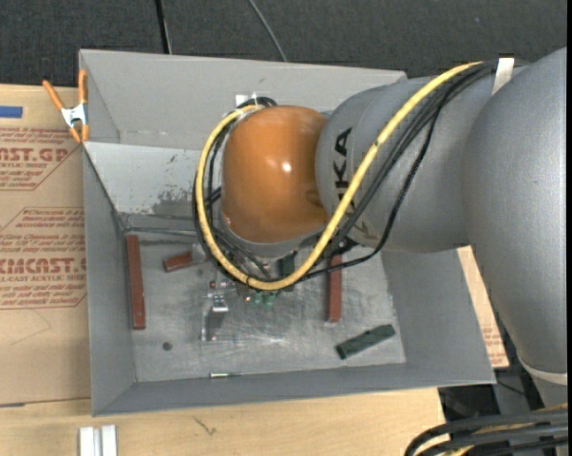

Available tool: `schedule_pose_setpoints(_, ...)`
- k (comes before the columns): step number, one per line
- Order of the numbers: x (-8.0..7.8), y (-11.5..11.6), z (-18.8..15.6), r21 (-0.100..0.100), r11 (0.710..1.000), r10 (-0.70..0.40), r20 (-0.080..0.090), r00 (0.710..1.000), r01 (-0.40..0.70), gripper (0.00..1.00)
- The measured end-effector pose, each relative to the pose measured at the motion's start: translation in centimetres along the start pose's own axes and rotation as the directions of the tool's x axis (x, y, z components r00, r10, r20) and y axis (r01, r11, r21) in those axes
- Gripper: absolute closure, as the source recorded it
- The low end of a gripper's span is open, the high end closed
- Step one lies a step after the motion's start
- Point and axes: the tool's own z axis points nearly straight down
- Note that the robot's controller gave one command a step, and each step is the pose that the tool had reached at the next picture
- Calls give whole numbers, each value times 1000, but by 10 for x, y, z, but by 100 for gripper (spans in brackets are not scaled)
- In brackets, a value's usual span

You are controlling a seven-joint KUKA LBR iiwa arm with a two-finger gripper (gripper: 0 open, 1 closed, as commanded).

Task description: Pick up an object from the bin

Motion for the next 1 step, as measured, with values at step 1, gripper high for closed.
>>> schedule_pose_setpoints(1, -45, -55, 25, -1, 1000, 15, 4, 1000, -15, 0)
